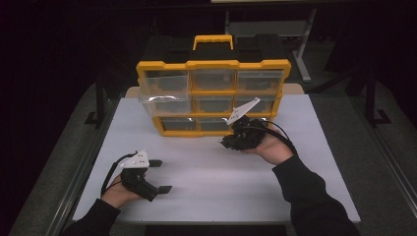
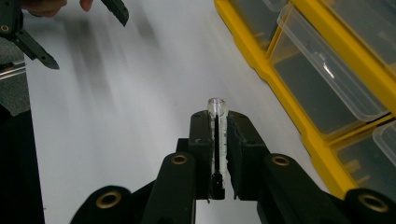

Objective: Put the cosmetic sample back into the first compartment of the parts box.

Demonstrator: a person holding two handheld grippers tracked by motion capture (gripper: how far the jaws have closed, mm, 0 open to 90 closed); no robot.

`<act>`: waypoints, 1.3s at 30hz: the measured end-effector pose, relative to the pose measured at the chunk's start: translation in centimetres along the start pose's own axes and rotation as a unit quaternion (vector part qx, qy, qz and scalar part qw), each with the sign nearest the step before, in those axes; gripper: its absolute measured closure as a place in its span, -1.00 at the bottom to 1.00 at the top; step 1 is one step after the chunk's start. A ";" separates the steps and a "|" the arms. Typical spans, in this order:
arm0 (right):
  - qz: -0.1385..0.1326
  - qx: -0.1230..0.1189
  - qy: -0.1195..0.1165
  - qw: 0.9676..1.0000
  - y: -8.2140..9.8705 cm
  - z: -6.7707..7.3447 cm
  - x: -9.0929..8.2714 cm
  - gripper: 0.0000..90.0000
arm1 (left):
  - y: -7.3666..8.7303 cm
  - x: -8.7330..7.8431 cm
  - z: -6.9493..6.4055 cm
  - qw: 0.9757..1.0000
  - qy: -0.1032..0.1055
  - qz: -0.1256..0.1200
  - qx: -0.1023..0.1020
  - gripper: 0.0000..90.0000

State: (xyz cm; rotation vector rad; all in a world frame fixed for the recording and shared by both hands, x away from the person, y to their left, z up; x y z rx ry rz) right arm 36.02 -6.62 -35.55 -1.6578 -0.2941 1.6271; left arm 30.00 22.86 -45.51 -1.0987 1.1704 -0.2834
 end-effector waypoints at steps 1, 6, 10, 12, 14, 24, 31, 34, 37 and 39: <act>0.000 -0.001 0.000 1.000 -0.1 0.0 -0.1 0.75 | 0.0 0.0 0.0 1.000 0.000 0.000 0.000 -1.00; -0.002 -0.003 0.002 1.000 -0.7 -0.2 -0.4 0.75 | 0.0 0.0 0.0 1.000 0.000 0.000 0.000 -1.00; -0.003 -0.004 0.001 1.000 -1.3 -0.3 -0.7 0.76 | 0.0 0.0 0.0 1.000 0.001 0.000 0.000 -1.00; -0.003 -0.007 0.002 1.000 -2.0 -0.3 -0.9 0.76 | 0.0 0.0 0.0 1.000 0.001 0.000 0.000 -1.00; -0.004 -0.008 0.003 1.000 -2.4 -0.3 -1.1 0.76 | 0.0 0.0 0.0 1.000 0.001 -0.003 -0.002 -1.00; -0.005 -0.015 0.003 1.000 -4.1 -0.4 -1.9 0.76 | 0.0 -0.1 0.0 1.000 0.002 -0.003 -0.001 -1.00; -0.005 -0.015 0.004 1.000 -5.4 -0.6 -2.5 0.76 | 0.0 -0.1 0.1 1.000 0.000 -0.004 -0.002 -1.00; -0.006 -0.017 0.006 1.000 -6.0 -0.7 -2.9 0.76 | -0.1 -0.1 0.1 1.000 0.001 -0.004 -0.002 -1.00; -0.008 -0.020 0.007 1.000 -6.6 -0.7 -3.2 0.76 | -0.1 -0.1 0.1 1.000 0.002 -0.003 -0.001 -1.00; -0.008 -0.023 0.009 1.000 -7.0 -0.6 -3.4 0.76 | -0.1 -0.2 0.1 1.000 0.001 -0.003 -0.001 -1.00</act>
Point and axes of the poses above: each handheld gripper's, and its own axes: x roughly forward along the jaws, y roughly out of its underside, z roughly to its left, the point moved 4 cm from there along x, roughly forward along the jaws, and after that the axes turned 8 degrees about -y, right-handed, at the moved point
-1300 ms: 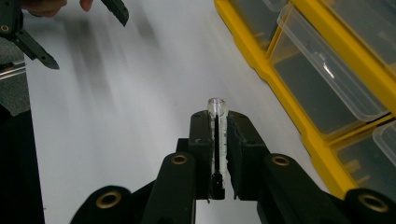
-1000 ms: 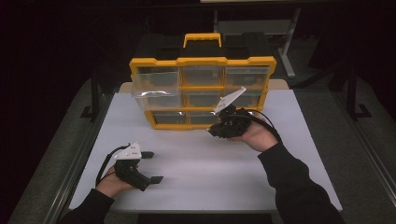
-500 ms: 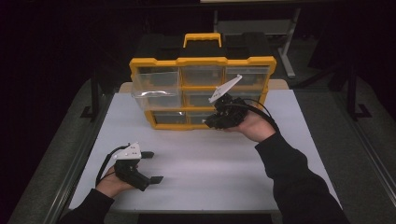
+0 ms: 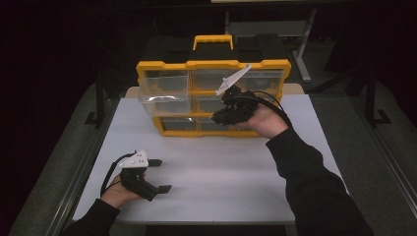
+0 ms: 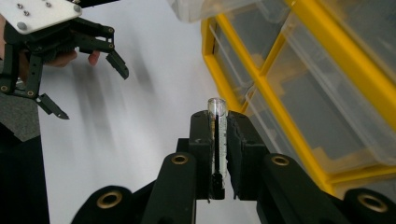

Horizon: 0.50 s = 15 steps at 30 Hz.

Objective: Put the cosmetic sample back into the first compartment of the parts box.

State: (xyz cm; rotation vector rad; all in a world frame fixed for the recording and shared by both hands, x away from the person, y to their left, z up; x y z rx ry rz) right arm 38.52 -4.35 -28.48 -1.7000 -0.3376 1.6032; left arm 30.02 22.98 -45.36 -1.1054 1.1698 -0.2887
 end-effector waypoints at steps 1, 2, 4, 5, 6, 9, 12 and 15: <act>-0.001 -0.001 0.000 1.000 -0.2 0.0 -0.1 0.76 | 0.0 0.0 0.0 1.000 0.000 0.000 0.000 -1.00; -0.001 -0.003 0.001 1.000 -0.4 -0.1 -0.2 0.76 | 0.0 0.0 0.0 1.000 0.000 0.001 0.000 -1.00; -0.001 -0.003 0.002 1.000 -0.7 -0.1 -0.3 0.76 | 0.0 0.1 -0.1 1.000 0.000 0.001 0.000 -1.00; -0.001 -0.004 0.002 1.000 -0.9 -0.1 -0.4 0.76 | 0.0 0.1 -0.1 1.000 0.000 0.001 0.000 -1.00; -0.001 -0.005 0.003 1.000 -1.0 -0.1 -0.4 0.76 | 0.0 0.1 -0.1 1.000 0.000 0.001 0.001 -1.00; -0.002 -0.005 0.004 1.000 -1.3 -0.1 -0.6 0.76 | 0.0 0.1 -0.1 1.000 -0.001 0.002 0.001 -1.00; -0.004 -0.006 0.004 1.000 -1.7 -0.3 -0.9 0.76 | 0.0 0.1 -0.1 1.000 -0.001 0.000 0.000 -1.00; -0.008 -0.005 0.005 1.000 -2.2 -0.5 -1.2 0.76 | 0.0 0.1 -0.1 1.000 -0.001 0.000 -0.001 -1.00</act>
Point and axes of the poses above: each handheld gripper's, and its own axes: x roughly forward along the jaws, y roughly out of its underside, z roughly to its left, the point moved 4 cm from there along x, roughly forward along the jaws, and after that the axes turned 8 degrees about -y, right-handed, at the moved point
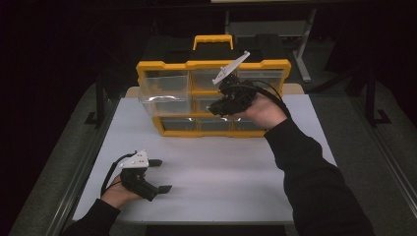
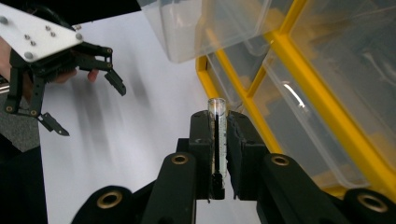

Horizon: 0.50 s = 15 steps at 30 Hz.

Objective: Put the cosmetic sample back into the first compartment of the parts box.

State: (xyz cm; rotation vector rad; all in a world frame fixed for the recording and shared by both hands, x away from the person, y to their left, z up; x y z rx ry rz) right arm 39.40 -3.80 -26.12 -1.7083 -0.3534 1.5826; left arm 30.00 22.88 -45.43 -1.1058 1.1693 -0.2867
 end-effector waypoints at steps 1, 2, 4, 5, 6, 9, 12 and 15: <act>0.000 0.000 0.000 1.000 -0.2 -0.1 -0.1 0.76 | 0.0 0.0 0.0 1.000 0.000 0.000 0.000 -1.00; -0.001 0.001 0.000 1.000 -0.3 -0.1 -0.2 0.76 | 0.0 0.0 0.0 1.000 0.000 0.000 0.000 -1.00; -0.005 0.002 -0.001 1.000 -0.6 -0.3 -0.4 0.76 | 0.0 0.0 0.0 1.000 0.000 0.000 0.000 -1.00; -0.007 0.002 0.000 1.000 -0.8 -0.3 -0.5 0.76 | 0.0 0.0 0.0 1.000 0.000 0.000 0.000 -1.00; -0.008 0.001 -0.001 1.000 -1.0 -0.4 -0.6 0.76 | 0.0 0.0 0.0 1.000 0.000 0.000 0.000 -1.00; -0.009 0.000 0.003 1.000 -1.5 -0.6 -0.9 0.76 | 0.0 -0.1 0.0 1.000 -0.001 0.000 0.000 -1.00; -0.011 0.002 0.006 1.000 -2.1 -0.8 -1.2 0.76 | 0.0 -0.1 0.1 1.000 -0.001 0.001 0.000 -1.00; -0.013 -0.001 0.009 1.000 -2.6 -1.0 -1.4 0.76 | 0.0 -0.1 0.1 1.000 -0.001 0.002 0.001 -1.00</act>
Point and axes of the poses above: each handheld gripper's, and its own axes: x roughly forward along the jaws, y roughly out of its underside, z roughly to its left, the point moved 4 cm from there along x, roughly forward along the jaws, and after that the axes turned 8 degrees about -y, right-handed, at the moved point
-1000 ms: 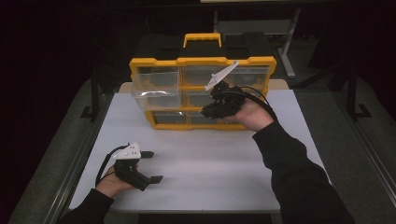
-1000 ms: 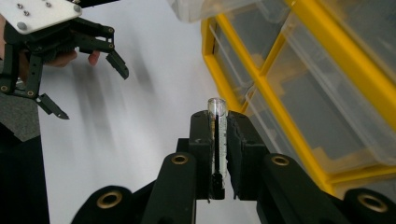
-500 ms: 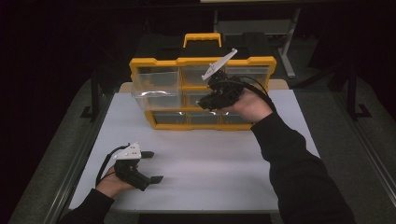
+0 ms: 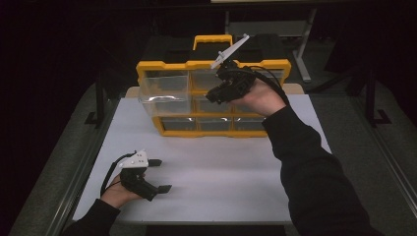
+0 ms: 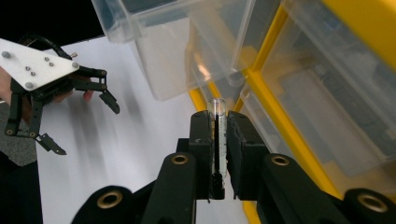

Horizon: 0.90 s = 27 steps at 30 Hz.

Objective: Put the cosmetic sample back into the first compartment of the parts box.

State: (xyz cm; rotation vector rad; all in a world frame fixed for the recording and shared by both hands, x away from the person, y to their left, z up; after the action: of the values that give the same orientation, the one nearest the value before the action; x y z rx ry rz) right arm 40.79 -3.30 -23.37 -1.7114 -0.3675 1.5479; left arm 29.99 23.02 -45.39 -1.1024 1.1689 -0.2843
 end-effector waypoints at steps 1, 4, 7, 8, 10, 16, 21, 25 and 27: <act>0.000 -0.001 -0.001 1.000 -0.2 0.0 -0.1 0.76 | 0.0 0.0 0.0 1.000 0.000 0.000 0.000 -1.00; 0.000 -0.002 0.003 1.000 -0.9 0.0 -0.3 0.76 | 0.0 0.0 0.0 1.000 0.000 0.000 -0.002 -1.00; 0.001 -0.004 0.005 1.000 -1.7 0.0 -0.5 0.76 | 0.0 0.0 0.0 1.000 0.000 -0.001 -0.004 -1.00; 0.001 -0.005 0.006 1.000 -2.0 0.0 -0.6 0.76 | 0.0 0.0 0.0 1.000 0.000 -0.001 -0.005 -1.00; -0.001 -0.007 0.007 1.000 -2.5 0.1 -0.7 0.76 | 0.0 0.0 0.0 1.000 0.001 -0.002 -0.004 -1.00; -0.011 -0.013 0.012 1.000 -4.5 0.3 -1.3 0.76 | 0.0 0.0 -0.1 1.000 0.001 -0.001 -0.003 -1.00; -0.016 -0.013 0.011 1.000 -5.7 0.1 -1.5 0.76 | -0.1 0.0 0.0 1.000 0.002 -0.001 -0.005 -1.00; -0.022 -0.014 0.008 1.000 -6.7 0.0 -1.6 0.76 | -0.1 -0.1 0.0 1.000 0.001 -0.001 -0.004 -1.00; -0.023 -0.012 0.002 1.000 -7.2 0.0 -1.5 0.76 | -0.1 0.0 0.0 1.000 0.001 -0.001 -0.005 -1.00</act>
State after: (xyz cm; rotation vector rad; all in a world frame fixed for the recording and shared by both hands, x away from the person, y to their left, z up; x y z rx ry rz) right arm 42.52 0.38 -17.26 -1.7131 -0.4217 1.5115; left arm 29.99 23.02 -45.30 -1.1128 1.1716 -0.2805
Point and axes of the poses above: each handheld gripper's, and its own axes: x roughly forward along the jaws, y roughly out of its underside, z roughly to its left, the point moved 4 cm from there along x, roughly forward along the jaws, and after that the axes turned 8 degrees about -y, right-handed, at the moved point
